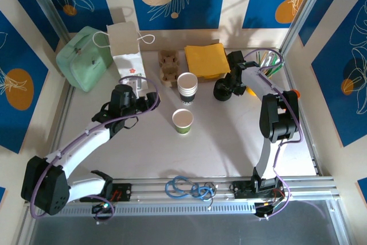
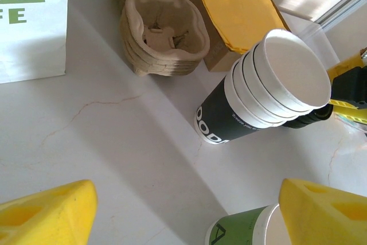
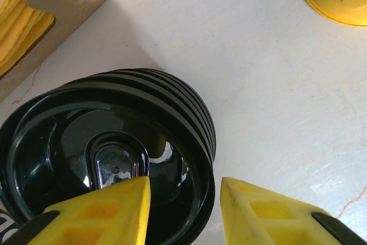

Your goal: Pack the takeout coffee

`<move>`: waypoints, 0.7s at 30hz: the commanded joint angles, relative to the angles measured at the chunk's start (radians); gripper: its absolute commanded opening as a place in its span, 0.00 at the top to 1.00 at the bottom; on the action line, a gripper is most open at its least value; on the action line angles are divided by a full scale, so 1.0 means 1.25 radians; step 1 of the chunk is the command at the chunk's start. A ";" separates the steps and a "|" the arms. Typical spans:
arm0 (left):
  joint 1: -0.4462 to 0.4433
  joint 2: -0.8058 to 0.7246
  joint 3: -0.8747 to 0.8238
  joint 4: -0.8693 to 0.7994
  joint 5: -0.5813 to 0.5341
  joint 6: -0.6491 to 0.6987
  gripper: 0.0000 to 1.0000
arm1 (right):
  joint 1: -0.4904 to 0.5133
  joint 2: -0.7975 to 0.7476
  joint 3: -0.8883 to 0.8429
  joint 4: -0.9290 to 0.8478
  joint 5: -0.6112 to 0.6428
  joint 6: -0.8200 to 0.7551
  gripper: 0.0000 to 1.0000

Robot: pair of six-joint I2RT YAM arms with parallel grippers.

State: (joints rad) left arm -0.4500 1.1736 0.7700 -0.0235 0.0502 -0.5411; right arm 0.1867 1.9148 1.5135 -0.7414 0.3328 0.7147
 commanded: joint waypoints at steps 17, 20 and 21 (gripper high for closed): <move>-0.008 -0.027 -0.015 0.006 -0.007 0.018 0.17 | -0.003 0.012 0.027 -0.025 0.001 0.006 0.62; -0.008 -0.026 -0.016 0.008 -0.007 0.018 0.17 | -0.005 0.006 0.019 -0.024 0.006 0.002 0.61; -0.008 -0.026 -0.017 0.010 -0.007 0.018 0.17 | -0.007 0.005 0.021 -0.025 0.008 0.001 0.61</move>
State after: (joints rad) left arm -0.4534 1.1538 0.7597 -0.0231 0.0502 -0.5407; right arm 0.1860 1.9247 1.5150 -0.7494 0.3336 0.7147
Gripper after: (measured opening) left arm 0.826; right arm 0.389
